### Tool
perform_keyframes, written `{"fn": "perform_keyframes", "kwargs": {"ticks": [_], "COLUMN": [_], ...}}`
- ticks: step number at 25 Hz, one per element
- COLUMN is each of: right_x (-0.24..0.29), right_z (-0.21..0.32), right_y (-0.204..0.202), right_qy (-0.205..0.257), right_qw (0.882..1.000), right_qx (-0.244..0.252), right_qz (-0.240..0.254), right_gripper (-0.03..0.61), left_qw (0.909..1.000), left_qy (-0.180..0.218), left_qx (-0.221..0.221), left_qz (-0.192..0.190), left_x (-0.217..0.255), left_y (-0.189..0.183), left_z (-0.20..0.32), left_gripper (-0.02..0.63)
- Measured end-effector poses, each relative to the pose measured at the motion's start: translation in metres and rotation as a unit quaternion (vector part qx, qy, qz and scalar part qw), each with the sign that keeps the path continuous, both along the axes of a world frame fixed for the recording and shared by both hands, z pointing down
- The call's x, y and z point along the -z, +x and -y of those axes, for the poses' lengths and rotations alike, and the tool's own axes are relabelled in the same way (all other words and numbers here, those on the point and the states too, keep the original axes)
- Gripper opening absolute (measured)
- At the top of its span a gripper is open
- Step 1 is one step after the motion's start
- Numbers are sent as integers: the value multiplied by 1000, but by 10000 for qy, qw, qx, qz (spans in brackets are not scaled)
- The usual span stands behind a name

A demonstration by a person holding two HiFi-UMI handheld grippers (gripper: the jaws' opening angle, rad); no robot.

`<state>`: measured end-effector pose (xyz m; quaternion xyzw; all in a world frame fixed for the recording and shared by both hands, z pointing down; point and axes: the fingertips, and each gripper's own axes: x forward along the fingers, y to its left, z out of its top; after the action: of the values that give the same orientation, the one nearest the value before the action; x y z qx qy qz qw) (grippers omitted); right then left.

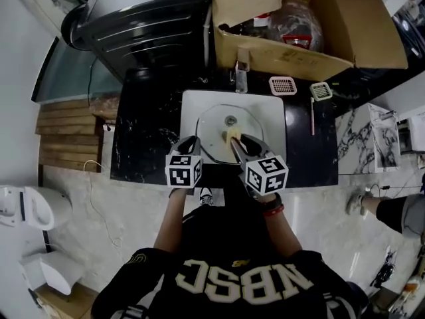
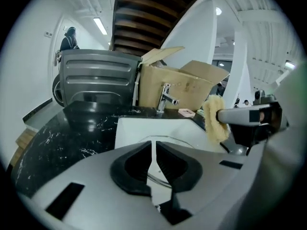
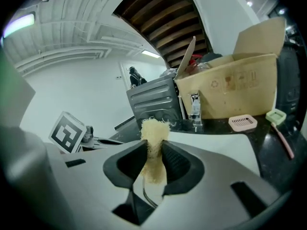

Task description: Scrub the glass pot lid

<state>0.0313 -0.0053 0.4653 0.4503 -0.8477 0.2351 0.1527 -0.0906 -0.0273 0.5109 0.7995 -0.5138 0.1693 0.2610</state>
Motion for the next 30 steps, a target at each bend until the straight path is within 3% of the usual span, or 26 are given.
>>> {"fn": "perform_keyframes", "kwargs": {"ticks": [6, 9, 14, 19, 26, 30], "right_x": [-16, -30, -49, -61, -75, -81], "right_z": [53, 68, 81, 90, 94, 92], "right_y": [6, 9, 6, 5, 8, 11], "right_qy": [-215, -424, -677, -849, -1022, -1107], "right_qw": [9994, 9986, 9964, 9946, 9927, 9918], "right_qx": [254, 308, 475, 546, 584, 573], "right_qz": [51, 122, 200, 237, 268, 279], "right_gripper": [103, 103, 103, 103, 103, 104], "left_qw": [9975, 9944, 9893, 9840, 9699, 9596], "left_qy": [-645, -984, -1408, -1737, -2318, -2691], "left_qx": [15, -4, 52, -9, 330, 527], "left_qz": [297, 374, 378, 406, 673, 623], "left_x": [-40, -61, -88, -111, -143, -157], "left_y": [8, 10, 9, 18, 11, 5], "left_z": [35, 48, 59, 66, 63, 54], "left_gripper": [38, 142, 207, 227, 225, 224]}}
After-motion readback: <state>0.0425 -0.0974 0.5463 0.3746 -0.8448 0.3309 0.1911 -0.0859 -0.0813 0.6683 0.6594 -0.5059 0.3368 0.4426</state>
